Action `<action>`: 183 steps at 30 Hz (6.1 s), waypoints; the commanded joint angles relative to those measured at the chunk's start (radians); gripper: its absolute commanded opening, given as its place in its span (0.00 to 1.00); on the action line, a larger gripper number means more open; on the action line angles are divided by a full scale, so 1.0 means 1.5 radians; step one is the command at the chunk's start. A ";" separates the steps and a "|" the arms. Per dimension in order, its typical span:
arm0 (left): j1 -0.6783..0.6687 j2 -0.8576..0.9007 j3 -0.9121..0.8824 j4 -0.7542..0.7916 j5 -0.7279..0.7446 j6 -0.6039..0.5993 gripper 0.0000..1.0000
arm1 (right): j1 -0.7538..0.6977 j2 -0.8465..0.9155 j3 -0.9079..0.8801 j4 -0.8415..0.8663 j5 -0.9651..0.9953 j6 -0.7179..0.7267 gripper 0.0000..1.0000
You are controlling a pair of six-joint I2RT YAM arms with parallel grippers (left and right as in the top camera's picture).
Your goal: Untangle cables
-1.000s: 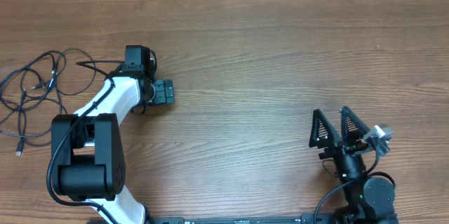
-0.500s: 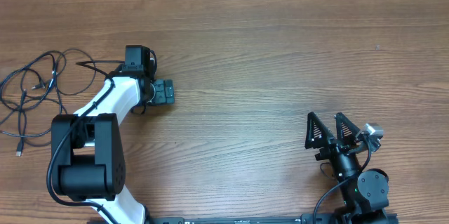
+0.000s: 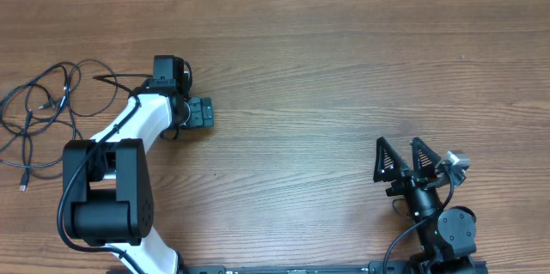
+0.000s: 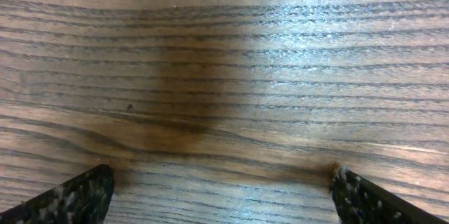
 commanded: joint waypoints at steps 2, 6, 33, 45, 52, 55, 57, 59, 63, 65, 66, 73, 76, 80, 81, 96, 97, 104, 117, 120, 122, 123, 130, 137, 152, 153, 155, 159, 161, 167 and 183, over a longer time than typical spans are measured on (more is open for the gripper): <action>0.004 0.098 -0.072 -0.015 0.034 0.007 1.00 | -0.003 -0.006 -0.007 0.001 0.009 -0.138 1.00; 0.004 0.098 -0.072 -0.015 0.034 0.007 1.00 | -0.002 -0.006 -0.007 0.000 0.004 -0.306 1.00; 0.004 0.098 -0.072 -0.015 0.034 0.007 0.99 | 0.000 -0.006 -0.007 0.000 -0.008 -0.437 1.00; 0.004 0.098 -0.072 -0.015 0.034 0.007 0.99 | 0.000 -0.006 -0.007 0.000 -0.008 -0.437 1.00; 0.004 0.098 -0.072 -0.016 0.034 0.007 1.00 | 0.000 -0.006 -0.007 0.000 -0.008 -0.437 1.00; 0.004 0.098 -0.072 -0.015 0.034 0.007 0.99 | 0.000 -0.006 -0.007 0.000 -0.008 -0.437 1.00; 0.004 0.098 -0.072 -0.015 0.034 0.007 1.00 | 0.000 -0.006 -0.007 0.000 -0.008 -0.437 1.00; 0.004 0.098 -0.072 -0.015 0.034 0.007 1.00 | 0.000 -0.006 -0.007 0.000 -0.008 -0.437 1.00; 0.004 0.098 -0.072 -0.015 0.034 0.007 0.99 | -0.001 -0.006 -0.007 0.000 -0.008 -0.437 1.00; 0.004 0.098 -0.072 -0.015 0.034 0.007 1.00 | 0.000 -0.006 -0.007 0.000 -0.008 -0.437 1.00; 0.004 0.098 -0.072 -0.015 0.034 0.007 1.00 | 0.000 -0.006 -0.007 0.000 -0.008 -0.437 1.00; 0.000 0.083 -0.072 -0.016 0.034 0.007 0.99 | 0.000 -0.006 -0.007 0.000 -0.008 -0.437 1.00; -0.012 0.053 -0.072 -0.016 0.034 0.007 0.99 | 0.000 -0.006 -0.007 0.000 -0.008 -0.437 1.00; -0.037 -0.001 -0.072 -0.016 0.034 0.007 1.00 | 0.000 -0.006 -0.007 0.000 -0.008 -0.437 1.00; -0.046 -0.021 -0.072 -0.016 0.034 0.007 0.99 | 0.000 -0.006 -0.007 0.000 -0.008 -0.437 1.00; -0.112 -0.407 -0.072 -0.016 0.034 0.007 0.99 | 0.000 -0.006 -0.007 0.000 -0.008 -0.437 1.00; -0.112 -0.415 -0.072 -0.016 0.034 0.007 1.00 | 0.000 -0.006 -0.007 0.000 -0.008 -0.437 1.00; -0.112 -0.413 -0.073 -0.022 0.034 0.007 1.00 | 0.000 -0.006 -0.007 0.000 -0.008 -0.437 1.00; -0.112 -0.455 -0.102 -0.026 0.034 0.007 1.00 | 0.000 -0.006 -0.007 0.000 -0.008 -0.437 1.00; -0.112 -0.493 -0.122 -0.026 0.034 0.007 1.00 | 0.000 -0.006 -0.007 0.000 -0.008 -0.437 1.00; -0.112 -0.524 -0.139 -0.026 0.034 0.007 1.00 | 0.000 -0.006 -0.007 0.000 -0.008 -0.437 1.00; -0.112 -0.544 -0.150 -0.026 0.034 0.007 0.99 | 0.000 -0.006 -0.007 0.000 -0.008 -0.437 1.00; -0.112 -0.692 -0.242 -0.060 0.034 0.007 1.00 | 0.000 -0.006 -0.007 0.001 -0.008 -0.437 1.00; -0.112 -0.695 -0.255 -0.119 0.034 0.007 1.00 | 0.000 -0.006 -0.007 0.001 -0.008 -0.437 1.00; -0.112 -0.743 -0.342 -0.119 0.034 0.007 1.00 | 0.000 -0.006 -0.007 0.001 -0.008 -0.437 1.00; -0.112 -0.742 -0.342 -0.119 0.034 0.007 1.00 | 0.000 -0.006 -0.007 0.001 -0.008 -0.437 1.00; -0.112 -0.742 -0.342 -0.119 0.034 0.007 1.00 | 0.000 -0.006 -0.007 0.001 -0.008 -0.437 1.00; -0.112 -0.743 -0.342 -0.120 0.034 0.007 1.00 | 0.000 -0.006 -0.007 0.001 -0.008 -0.437 1.00; -0.112 -0.750 -0.342 -0.127 0.034 0.007 0.99 | 0.000 -0.006 -0.007 0.001 -0.008 -0.437 1.00; -0.112 -0.785 -0.342 -0.123 0.034 0.007 1.00 | 0.000 -0.006 -0.007 0.001 -0.008 -0.437 1.00; -0.112 -0.987 -0.342 0.065 0.034 0.007 1.00 | 0.000 -0.006 -0.007 0.001 -0.008 -0.437 1.00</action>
